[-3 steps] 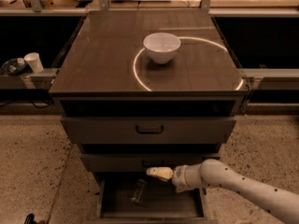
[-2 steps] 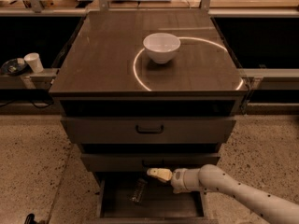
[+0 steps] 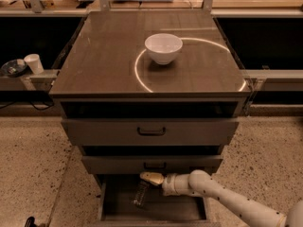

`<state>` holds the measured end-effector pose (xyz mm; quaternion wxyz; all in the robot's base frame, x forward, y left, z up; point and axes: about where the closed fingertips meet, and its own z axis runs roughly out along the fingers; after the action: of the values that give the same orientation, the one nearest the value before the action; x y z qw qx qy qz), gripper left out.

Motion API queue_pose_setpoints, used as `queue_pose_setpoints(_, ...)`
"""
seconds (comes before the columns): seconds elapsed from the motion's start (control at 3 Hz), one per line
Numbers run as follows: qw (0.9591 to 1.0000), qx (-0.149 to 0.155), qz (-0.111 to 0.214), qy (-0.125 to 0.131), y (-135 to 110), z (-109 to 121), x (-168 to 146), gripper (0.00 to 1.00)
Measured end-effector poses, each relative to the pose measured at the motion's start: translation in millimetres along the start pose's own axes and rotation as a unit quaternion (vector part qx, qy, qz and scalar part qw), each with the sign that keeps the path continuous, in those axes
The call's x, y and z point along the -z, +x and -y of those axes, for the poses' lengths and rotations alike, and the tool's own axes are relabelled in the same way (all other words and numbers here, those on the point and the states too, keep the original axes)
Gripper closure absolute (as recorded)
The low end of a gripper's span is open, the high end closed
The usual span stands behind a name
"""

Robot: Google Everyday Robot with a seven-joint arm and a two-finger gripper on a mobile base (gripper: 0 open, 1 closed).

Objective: Pick water bottle from bottom drawer and place on counter

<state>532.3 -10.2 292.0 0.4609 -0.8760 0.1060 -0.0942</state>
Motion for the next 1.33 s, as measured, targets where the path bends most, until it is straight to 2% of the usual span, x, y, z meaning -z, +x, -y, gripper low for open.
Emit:
queue_pose_setpoints(0.67, 1.0000, -0.005, 0.008, -0.002, -3, -5, -9, 0.00)
queue_pose_setpoints(1.33, 0.9988, -0.014, 0.041, -0.022, -32, -36, -59, 0.00)
